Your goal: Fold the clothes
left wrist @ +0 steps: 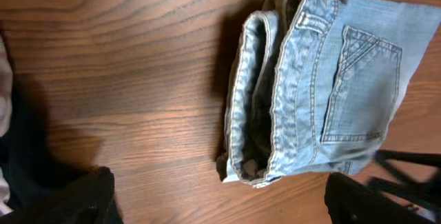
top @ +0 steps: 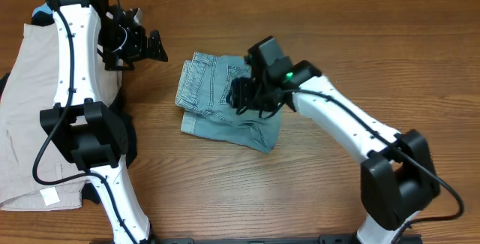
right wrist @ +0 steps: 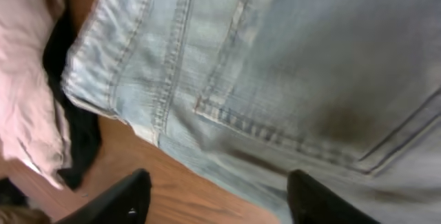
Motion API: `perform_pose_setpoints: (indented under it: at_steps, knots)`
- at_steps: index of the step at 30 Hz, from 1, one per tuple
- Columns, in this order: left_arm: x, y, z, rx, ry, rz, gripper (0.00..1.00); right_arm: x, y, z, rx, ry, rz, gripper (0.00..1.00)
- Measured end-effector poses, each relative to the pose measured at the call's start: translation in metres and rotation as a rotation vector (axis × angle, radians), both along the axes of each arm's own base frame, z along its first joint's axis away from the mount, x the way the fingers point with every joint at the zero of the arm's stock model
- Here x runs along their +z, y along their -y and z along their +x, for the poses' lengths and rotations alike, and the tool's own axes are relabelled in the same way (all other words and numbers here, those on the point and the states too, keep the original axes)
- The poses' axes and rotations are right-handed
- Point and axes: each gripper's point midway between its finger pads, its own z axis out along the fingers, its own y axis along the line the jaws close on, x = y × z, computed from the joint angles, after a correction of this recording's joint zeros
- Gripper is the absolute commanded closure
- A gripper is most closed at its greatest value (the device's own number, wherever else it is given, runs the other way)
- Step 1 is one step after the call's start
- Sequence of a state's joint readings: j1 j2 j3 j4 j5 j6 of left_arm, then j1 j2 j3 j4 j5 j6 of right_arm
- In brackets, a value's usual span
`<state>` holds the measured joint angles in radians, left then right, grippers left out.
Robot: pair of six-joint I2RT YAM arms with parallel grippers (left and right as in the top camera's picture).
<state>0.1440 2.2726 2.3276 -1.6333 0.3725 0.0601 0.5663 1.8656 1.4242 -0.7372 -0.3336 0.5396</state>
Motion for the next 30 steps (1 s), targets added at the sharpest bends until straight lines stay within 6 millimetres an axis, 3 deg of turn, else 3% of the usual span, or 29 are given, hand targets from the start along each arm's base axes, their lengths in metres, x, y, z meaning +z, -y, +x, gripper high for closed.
perform_pose_setpoints:
  at_steps: [4,9,13,17,19,25,30]
  knots:
    - [0.000,-0.001,0.006,0.004,0.022,0.010,0.01,-0.047,-0.001,-0.017,-0.024,-0.121,-0.057,0.47]
    - [-0.001,0.003,0.007,-0.008,0.028,0.015,0.01,-0.082,0.005,-0.026,-0.079,-0.224,-0.099,0.47]
    - [-0.001,0.006,0.007,-0.015,0.029,0.015,0.00,-0.085,0.011,-0.029,-0.114,-0.270,-0.105,0.48]
    - [-0.001,0.008,0.007,-0.019,0.029,0.015,0.00,-0.087,0.037,-0.030,-0.168,-0.346,-0.126,0.47]
    - [-0.001,0.008,0.007,-0.019,0.028,0.014,0.00,-0.088,0.057,-0.026,-0.193,-0.374,-0.140,0.47]
    - [-0.001,0.008,0.007,-0.019,0.029,0.015,0.00,-0.091,0.155,0.011,-0.327,-0.360,-0.180,0.36]
    - [-0.001,0.011,0.008,-0.025,0.032,0.015,0.00,-0.072,0.262,0.045,-0.515,-0.344,-0.180,0.35]
